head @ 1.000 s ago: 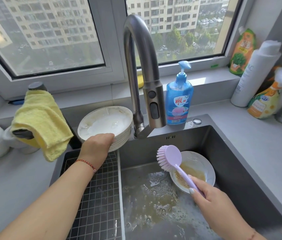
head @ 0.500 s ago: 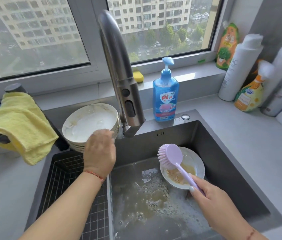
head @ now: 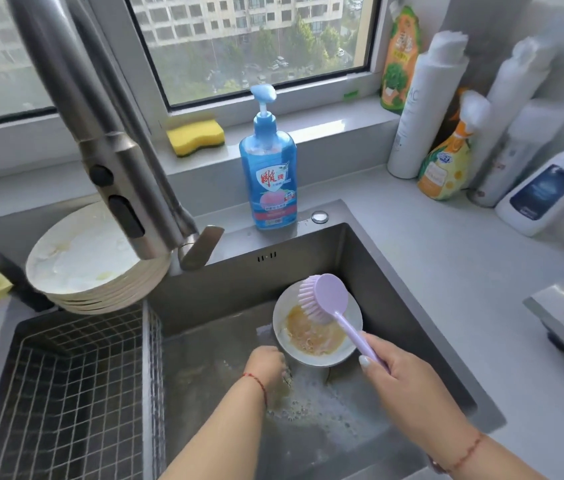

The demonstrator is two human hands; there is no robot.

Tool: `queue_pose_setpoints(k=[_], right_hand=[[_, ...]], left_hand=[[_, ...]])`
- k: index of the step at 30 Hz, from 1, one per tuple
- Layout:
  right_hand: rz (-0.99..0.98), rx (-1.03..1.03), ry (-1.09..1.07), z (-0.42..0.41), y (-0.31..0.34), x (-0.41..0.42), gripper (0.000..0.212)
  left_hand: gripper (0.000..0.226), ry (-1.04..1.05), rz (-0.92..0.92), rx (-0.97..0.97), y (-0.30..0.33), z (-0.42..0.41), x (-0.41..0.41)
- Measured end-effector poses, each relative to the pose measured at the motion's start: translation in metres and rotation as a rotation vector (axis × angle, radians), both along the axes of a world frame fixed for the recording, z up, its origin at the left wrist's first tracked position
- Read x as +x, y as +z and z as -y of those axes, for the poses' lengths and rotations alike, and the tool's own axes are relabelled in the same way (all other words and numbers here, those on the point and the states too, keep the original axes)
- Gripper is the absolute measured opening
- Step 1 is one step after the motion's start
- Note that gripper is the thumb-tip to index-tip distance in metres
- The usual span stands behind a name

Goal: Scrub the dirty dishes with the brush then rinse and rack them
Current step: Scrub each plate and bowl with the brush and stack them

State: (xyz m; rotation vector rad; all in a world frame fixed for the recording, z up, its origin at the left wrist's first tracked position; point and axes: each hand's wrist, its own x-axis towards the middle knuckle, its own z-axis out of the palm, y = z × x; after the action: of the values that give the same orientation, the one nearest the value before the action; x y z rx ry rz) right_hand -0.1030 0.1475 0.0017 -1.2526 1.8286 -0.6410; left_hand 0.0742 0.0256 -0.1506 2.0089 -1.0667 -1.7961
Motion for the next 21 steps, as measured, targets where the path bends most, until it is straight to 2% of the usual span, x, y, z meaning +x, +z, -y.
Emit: queue_pose_setpoints(k=[3,7,8,13,17,21], right_hand=[[-0.007,-0.002,-0.004,0.003,-0.002,-0.014,0.043],[0.027,0.024,-0.066,0.006,-0.009,-0.031,0.040],[0.034,0.029,-0.073,0.007,-0.012,-0.034,0.040],[0.028,0.054,-0.050,0.012,-0.023,-0.045,0.037],[0.048,0.041,-0.053,0.016,-0.020,-0.048,0.042],[0.047,0.051,-0.049,0.020,-0.021,-0.050,0.040]], left_hand=[[0.031,0.236,-0.122,0.108,-0.012,-0.006,-0.018],[0.011,0.448,-0.239,0.174,-0.022,-0.004,-0.037],[0.012,0.481,-0.241,0.172,-0.024,-0.001,-0.040],[0.019,0.533,-0.163,0.163,-0.031,0.012,-0.047],[0.033,0.524,-0.177,0.213,-0.037,0.016,-0.049],[0.034,0.563,-0.197,0.218,-0.043,0.021,-0.049]])
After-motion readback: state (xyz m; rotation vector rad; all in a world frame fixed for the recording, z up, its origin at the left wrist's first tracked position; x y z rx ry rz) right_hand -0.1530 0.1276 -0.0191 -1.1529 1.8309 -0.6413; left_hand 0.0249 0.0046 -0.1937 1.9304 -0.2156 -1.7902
